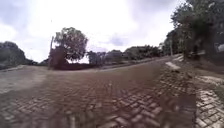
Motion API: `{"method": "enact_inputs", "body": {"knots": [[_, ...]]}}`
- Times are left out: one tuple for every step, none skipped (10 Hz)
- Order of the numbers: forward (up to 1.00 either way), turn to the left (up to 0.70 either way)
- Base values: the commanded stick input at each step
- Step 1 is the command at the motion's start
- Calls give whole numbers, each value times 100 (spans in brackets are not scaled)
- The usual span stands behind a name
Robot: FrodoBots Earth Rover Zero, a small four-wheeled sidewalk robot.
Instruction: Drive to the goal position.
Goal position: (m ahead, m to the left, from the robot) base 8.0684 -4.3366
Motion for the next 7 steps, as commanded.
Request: {"method": "enact_inputs", "body": {"knots": [[70, 0], [70, 0], [70, 0], [70, 0], [70, 0], [70, 0], [70, 0]]}}
